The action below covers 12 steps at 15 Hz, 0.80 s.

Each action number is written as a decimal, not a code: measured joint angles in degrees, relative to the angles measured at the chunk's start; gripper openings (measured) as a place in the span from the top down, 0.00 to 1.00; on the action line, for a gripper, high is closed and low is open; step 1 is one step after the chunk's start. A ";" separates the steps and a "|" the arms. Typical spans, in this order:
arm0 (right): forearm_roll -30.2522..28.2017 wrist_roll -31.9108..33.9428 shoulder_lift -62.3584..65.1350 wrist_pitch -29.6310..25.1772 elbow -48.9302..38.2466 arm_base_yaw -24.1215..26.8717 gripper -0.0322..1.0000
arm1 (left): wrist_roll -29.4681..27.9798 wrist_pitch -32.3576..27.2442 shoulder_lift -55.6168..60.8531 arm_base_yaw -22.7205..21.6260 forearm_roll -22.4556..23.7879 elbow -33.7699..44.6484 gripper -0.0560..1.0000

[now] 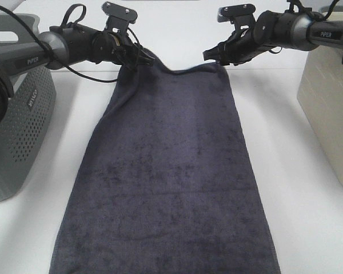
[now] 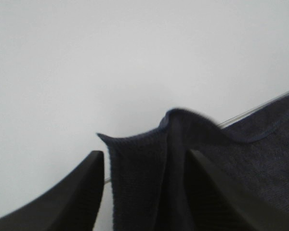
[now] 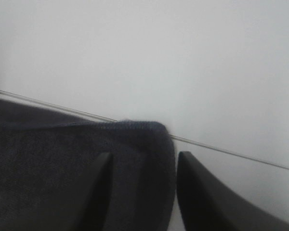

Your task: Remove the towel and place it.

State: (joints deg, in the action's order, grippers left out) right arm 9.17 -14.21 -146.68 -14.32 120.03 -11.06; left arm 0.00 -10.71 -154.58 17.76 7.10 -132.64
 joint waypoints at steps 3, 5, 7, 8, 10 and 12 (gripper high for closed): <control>0.00 0.00 0.00 0.29 0.00 0.06 0.44 | 0.00 -0.46 -1.20 -0.11 -1.49 0.00 0.35; 0.00 0.00 0.00 0.00 0.00 0.06 0.44 | 0.00 -1.60 -1.89 -0.11 -1.49 0.00 0.34; 0.00 0.00 0.06 -0.86 0.00 0.06 0.44 | 0.00 -3.27 -1.95 -0.11 -1.49 0.00 0.34; 0.00 0.00 0.06 -2.41 0.29 0.06 0.44 | 0.00 -4.70 -1.95 -0.11 -1.49 0.00 0.34; -0.06 0.63 0.06 -10.31 3.32 0.06 0.44 | 0.00 -13.87 -0.97 -0.11 -1.49 0.00 0.34; -0.06 0.97 0.23 -15.87 5.39 0.06 0.44 | 0.00 -16.90 0.17 -0.11 -1.49 0.00 0.34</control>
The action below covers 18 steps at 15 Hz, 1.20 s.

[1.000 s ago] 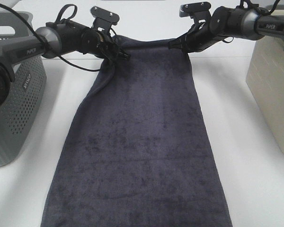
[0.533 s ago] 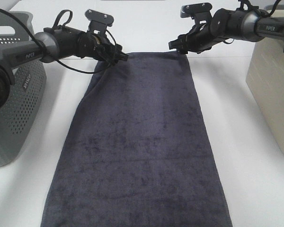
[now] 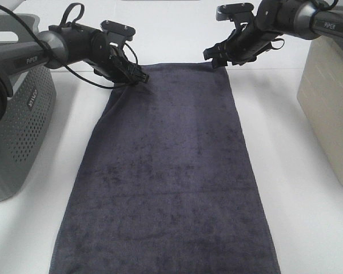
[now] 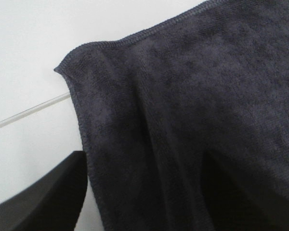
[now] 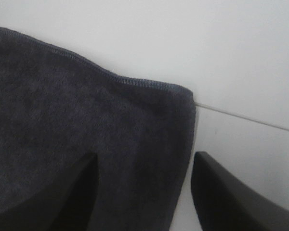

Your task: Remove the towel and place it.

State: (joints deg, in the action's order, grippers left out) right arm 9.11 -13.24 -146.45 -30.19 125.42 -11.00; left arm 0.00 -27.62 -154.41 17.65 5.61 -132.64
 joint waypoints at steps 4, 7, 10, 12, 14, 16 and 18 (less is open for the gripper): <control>-1.49 0.46 2.35 -10.60 0.46 0.00 0.44 | 0.00 -0.40 0.63 0.00 0.00 0.00 0.34; -1.55 0.92 5.79 -15.87 0.46 0.00 0.43 | 0.00 -3.90 4.24 0.00 -0.06 0.00 0.34; -1.55 4.58 10.66 -22.17 0.46 0.00 0.31 | -1.83 -10.08 8.65 0.00 -0.34 0.00 0.33; -1.78 5.33 14.61 -27.56 0.46 0.00 0.22 | -3.32 -18.05 12.61 0.00 -1.26 0.00 0.24; -3.84 5.96 18.45 -33.63 0.46 0.00 0.19 | -4.01 -26.47 16.73 0.00 -2.18 0.00 0.20; -7.05 8.71 22.29 -38.45 0.46 0.34 0.19 | -4.81 -32.43 21.43 -0.17 -1.38 0.00 0.19; -7.22 10.54 25.67 -39.36 0.46 2.41 0.19 | -5.10 -36.10 25.38 -2.01 -1.15 0.00 0.19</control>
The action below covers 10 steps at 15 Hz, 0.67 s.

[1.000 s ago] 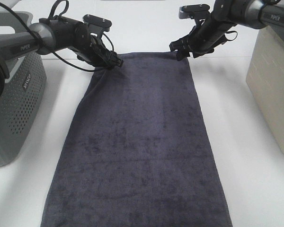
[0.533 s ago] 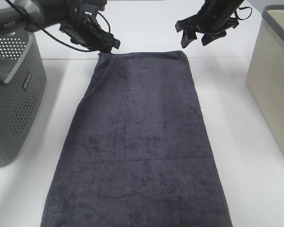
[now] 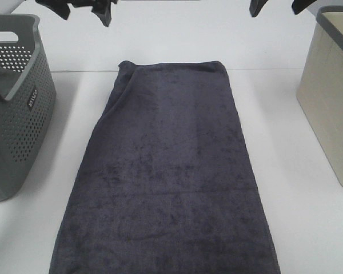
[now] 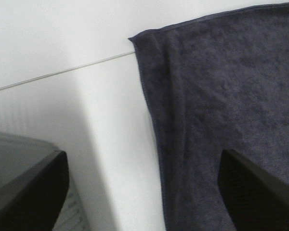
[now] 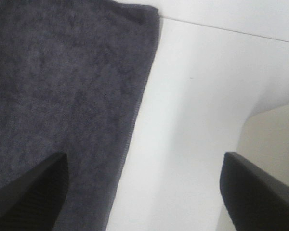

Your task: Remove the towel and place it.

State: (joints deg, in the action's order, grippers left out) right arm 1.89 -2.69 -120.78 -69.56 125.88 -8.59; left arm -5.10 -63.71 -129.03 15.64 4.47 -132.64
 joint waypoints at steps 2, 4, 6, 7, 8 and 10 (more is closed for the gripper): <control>0.29 0.63 2.92 -0.06 0.00 3.61 0.19 | 0.34 -3.78 2.52 -4.58 0.06 -0.11 0.19; 0.34 0.69 5.56 -0.06 0.00 5.10 0.19 | 1.72 -5.44 3.27 -9.17 -0.23 -0.11 0.19; 0.46 0.69 8.94 0.00 -4.24 5.04 0.19 | 3.32 -5.67 4.35 -12.03 -1.89 0.57 0.19; 0.92 0.69 14.90 0.00 -13.92 5.04 0.19 | 3.38 -5.67 8.48 -12.38 -3.61 4.64 0.19; 0.92 0.69 14.90 0.00 -13.92 5.04 0.19 | 3.38 -5.67 8.48 -12.38 -3.61 4.64 0.19; 0.92 0.74 30.42 -0.06 -32.37 5.04 0.19 | 3.32 -5.73 20.23 -12.38 -4.47 19.02 0.19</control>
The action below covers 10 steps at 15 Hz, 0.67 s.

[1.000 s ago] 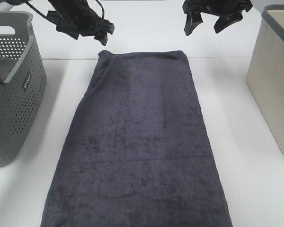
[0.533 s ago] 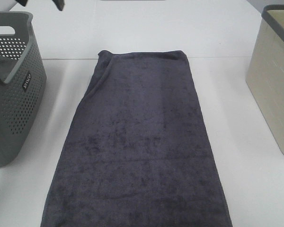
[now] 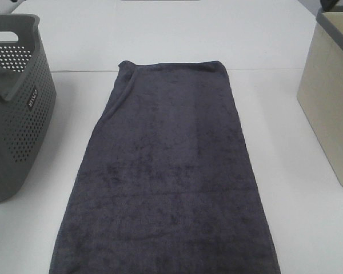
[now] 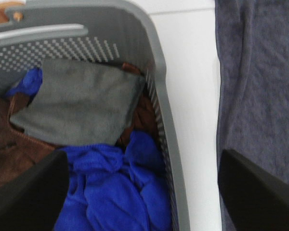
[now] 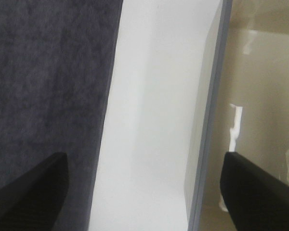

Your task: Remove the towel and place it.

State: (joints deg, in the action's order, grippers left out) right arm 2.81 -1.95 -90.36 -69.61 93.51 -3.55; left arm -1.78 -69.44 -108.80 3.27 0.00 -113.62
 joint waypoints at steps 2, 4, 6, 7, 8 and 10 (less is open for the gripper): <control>0.00 0.46 13.64 -0.06 -11.97 0.00 0.19 | -0.86 2.41 11.75 0.00 0.00 12.78 0.19; 0.06 0.57 26.93 -0.11 -21.08 0.00 0.19 | -1.78 6.19 23.72 0.00 0.57 23.89 0.19; 0.17 1.09 39.71 -0.17 -26.81 0.00 0.19 | -1.95 7.28 35.70 0.00 2.86 32.72 0.19; 0.29 1.49 45.32 -0.17 -28.42 0.00 0.19 | -1.95 7.56 41.14 0.00 3.67 36.61 0.19; 0.29 1.95 51.39 -0.17 -30.14 0.00 0.19 | -1.95 7.56 45.84 0.00 4.24 40.39 0.19; 0.29 3.38 60.96 -0.17 -33.69 0.00 0.19 | -1.95 7.68 55.69 0.00 4.87 48.41 0.19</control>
State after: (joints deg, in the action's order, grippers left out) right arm 3.09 1.43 -29.39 -69.79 59.82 -3.55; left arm -3.72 -61.76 -53.11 3.27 4.87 -65.20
